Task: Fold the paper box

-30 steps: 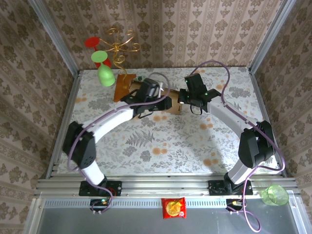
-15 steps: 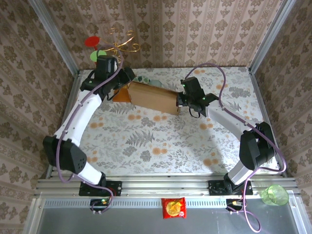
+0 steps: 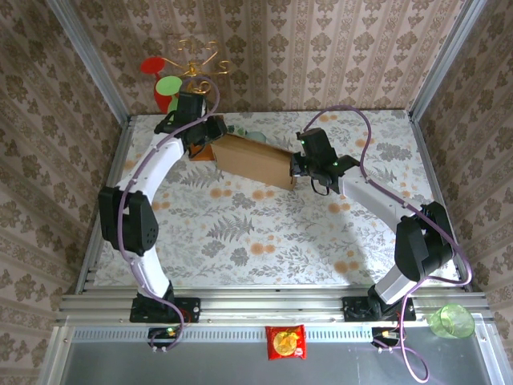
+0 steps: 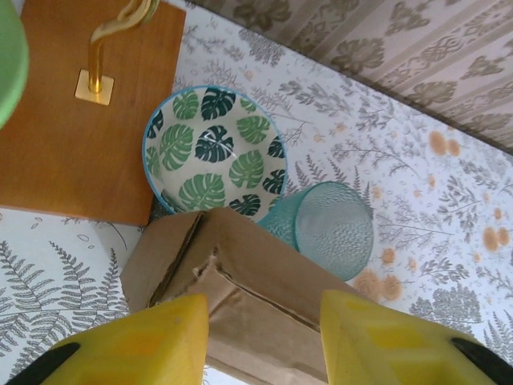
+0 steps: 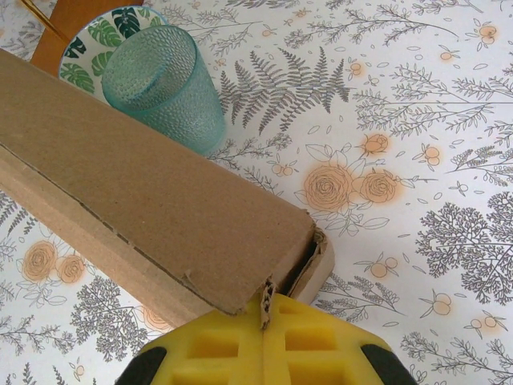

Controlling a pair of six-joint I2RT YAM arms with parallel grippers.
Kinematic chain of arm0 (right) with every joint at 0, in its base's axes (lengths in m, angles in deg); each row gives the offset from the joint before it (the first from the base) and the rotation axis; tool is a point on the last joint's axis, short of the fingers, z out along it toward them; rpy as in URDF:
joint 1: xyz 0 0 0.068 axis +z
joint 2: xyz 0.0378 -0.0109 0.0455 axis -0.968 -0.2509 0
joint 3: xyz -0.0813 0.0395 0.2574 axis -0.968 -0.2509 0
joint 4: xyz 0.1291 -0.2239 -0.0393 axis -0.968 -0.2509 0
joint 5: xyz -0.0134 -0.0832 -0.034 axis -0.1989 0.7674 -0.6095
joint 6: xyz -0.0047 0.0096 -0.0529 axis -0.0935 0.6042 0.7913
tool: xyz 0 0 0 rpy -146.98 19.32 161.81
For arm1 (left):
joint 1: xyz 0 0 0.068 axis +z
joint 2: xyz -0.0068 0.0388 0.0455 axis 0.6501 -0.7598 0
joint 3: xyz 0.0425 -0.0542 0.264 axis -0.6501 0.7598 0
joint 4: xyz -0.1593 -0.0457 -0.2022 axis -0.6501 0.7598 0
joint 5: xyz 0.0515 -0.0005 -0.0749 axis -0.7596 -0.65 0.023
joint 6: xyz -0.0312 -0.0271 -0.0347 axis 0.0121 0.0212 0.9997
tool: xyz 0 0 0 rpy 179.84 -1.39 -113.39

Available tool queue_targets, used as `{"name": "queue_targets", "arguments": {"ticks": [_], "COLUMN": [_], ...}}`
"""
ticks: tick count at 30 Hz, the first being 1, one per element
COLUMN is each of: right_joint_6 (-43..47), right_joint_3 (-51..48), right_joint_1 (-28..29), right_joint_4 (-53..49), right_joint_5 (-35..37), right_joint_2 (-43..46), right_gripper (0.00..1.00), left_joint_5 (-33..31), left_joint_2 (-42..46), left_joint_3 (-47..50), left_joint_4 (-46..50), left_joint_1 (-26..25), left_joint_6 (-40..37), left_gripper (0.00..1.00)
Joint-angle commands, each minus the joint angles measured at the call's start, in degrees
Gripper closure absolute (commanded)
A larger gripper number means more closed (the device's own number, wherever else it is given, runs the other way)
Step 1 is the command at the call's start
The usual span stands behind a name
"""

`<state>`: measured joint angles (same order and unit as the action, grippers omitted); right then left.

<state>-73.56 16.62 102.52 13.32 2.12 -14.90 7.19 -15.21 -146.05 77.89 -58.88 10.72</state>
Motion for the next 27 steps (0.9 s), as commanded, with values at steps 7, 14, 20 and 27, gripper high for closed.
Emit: {"name": "queue_targets", "arguments": {"ticks": [7, 14, 20, 27], "right_joint_6": [2.6, 9.43, 12.78, 10.5], "right_joint_3": [-2.14, -4.58, -6.53, -5.27], "right_joint_1": [0.73, 0.73, 0.65, 0.55], "right_joint_4": [-4.05, -3.97, -3.75, -6.37], "right_joint_5": [-0.66, -1.32, -1.96, -7.14], "right_joint_2": [0.3, 2.14, 4.98, 8.8], "right_gripper": [1.0, 1.0, 0.95, 0.73], "left_joint_5": [-1.58, -2.43, -3.36, -3.18], "left_joint_2": [3.44, 5.78, 8.4, 8.83], "left_joint_3": [4.45, 10.18, 17.33, 20.57], "left_joint_4": [0.08, -0.32, -2.15, -3.64], "left_joint_1": [-0.44, -1.78, -2.57, -3.33], "left_joint_6": [-0.52, 1.18, 3.17, 4.2], "left_gripper": [0.67, 0.68, 0.68, 0.69]}}
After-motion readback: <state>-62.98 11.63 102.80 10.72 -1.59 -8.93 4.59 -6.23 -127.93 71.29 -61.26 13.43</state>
